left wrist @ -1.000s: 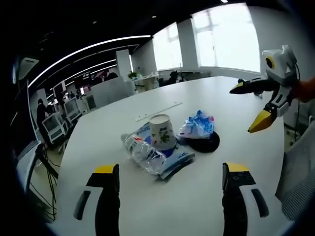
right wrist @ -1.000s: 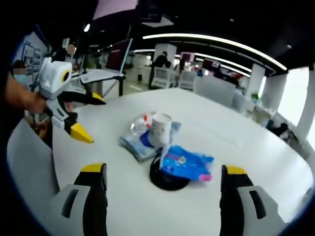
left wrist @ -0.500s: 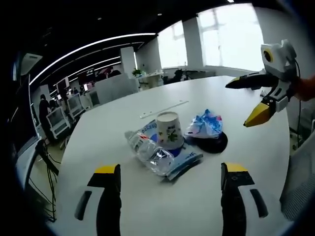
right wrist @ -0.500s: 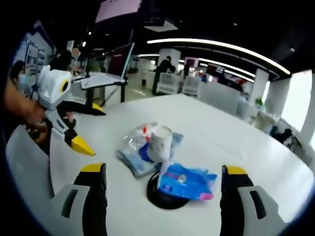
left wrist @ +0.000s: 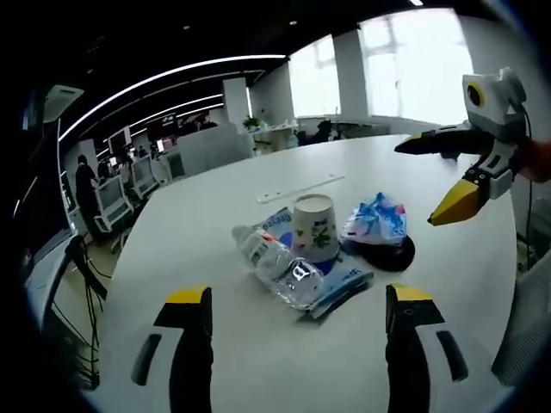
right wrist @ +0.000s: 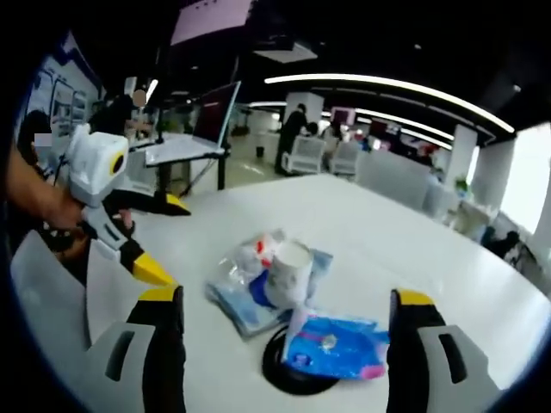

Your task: Arrange the tabletop items into an orderly group along one side of the table until the central work area is clear of visible clutter.

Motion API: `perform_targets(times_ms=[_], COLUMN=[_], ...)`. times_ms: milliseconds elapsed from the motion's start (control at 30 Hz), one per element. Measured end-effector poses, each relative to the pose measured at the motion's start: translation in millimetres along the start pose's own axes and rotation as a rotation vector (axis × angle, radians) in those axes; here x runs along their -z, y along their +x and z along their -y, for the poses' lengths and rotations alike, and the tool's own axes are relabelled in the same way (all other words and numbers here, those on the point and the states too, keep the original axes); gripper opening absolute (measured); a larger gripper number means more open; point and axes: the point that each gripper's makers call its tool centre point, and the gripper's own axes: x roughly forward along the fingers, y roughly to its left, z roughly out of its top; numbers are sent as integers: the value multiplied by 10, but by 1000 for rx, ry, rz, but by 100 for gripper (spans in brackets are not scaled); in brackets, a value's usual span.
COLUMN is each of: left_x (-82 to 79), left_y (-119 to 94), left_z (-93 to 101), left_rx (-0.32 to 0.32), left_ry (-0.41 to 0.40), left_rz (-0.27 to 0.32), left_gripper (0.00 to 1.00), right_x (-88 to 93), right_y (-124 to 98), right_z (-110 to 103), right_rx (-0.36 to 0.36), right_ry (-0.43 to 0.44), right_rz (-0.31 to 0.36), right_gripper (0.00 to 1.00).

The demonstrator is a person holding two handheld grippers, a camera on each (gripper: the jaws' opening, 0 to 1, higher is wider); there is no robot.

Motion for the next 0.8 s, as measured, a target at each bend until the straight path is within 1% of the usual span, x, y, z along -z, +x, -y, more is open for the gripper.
perform_targets(times_ms=[267, 467, 800], left_x=[-30, -42, 8], left_y=[65, 119, 224], left_z=[-94, -126, -198], left_rx=[-13, -16, -20], left_ry=[-23, -27, -33], left_rz=[1, -3, -22], left_gripper=[81, 81, 81], right_x=[-102, -134, -191], right_y=[145, 242, 427], right_z=[15, 34, 75], right_rx=[-17, -28, -51], right_ry=[0, -1, 18], right_rz=[18, 19, 21], right_gripper=[97, 97, 97])
